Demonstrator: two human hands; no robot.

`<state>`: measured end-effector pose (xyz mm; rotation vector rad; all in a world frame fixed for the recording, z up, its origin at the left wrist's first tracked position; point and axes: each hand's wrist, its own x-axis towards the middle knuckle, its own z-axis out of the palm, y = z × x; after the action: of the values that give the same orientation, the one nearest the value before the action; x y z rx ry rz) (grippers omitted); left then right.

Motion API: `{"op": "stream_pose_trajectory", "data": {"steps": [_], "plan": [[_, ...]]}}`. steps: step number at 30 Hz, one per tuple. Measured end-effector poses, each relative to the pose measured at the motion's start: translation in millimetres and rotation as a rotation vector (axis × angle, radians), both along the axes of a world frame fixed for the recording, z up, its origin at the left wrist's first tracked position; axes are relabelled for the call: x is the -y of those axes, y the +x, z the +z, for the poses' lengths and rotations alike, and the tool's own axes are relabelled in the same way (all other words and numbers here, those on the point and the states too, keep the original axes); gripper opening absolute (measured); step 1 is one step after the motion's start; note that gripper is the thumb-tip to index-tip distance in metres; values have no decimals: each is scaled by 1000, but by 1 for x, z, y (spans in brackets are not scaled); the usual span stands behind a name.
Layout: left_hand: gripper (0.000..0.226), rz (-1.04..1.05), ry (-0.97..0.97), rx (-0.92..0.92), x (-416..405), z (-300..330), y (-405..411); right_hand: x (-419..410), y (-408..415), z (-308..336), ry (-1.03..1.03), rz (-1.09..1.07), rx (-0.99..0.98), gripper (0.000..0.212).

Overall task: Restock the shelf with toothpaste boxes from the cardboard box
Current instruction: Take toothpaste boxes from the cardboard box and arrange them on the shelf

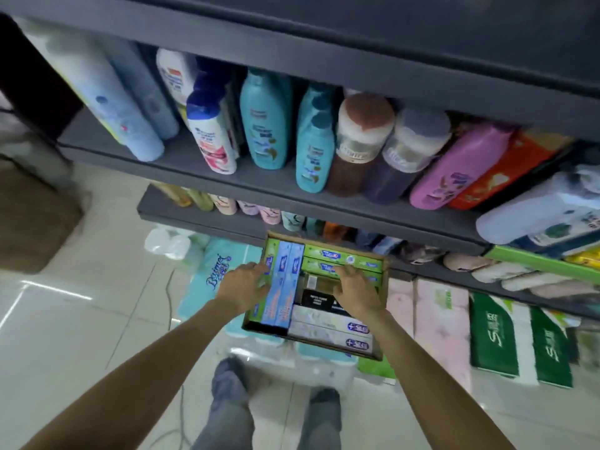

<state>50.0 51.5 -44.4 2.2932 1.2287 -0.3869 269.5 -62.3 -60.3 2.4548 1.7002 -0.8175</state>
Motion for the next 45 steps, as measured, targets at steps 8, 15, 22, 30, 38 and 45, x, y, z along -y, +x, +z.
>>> {"op": "stream_pose_trajectory", "data": {"steps": [8, 15, 22, 30, 38, 45], "plan": [[67, -131, 106, -59, 8, -66, 3, -33, 12, -65, 7, 70, 255, 64], [90, -45, 121, -95, 12, -93, 25, -41, 12, -78, -43, 22, 252, 86], [94, -37, 110, -141, 13, -92, 30, -49, 5, -78, -43, 60, 410, 60], [101, 16, 64, -44, 11, -93, 35, -28, 10, -70, 169, 114, 462, 85], [87, 93, 24, 628, 14, -49, 27, 16, 3, -38, 363, 353, 306, 81], [74, -267, -82, 186, 39, -74, 58, 36, -18, -67, 207, 265, 175, 85]]}}
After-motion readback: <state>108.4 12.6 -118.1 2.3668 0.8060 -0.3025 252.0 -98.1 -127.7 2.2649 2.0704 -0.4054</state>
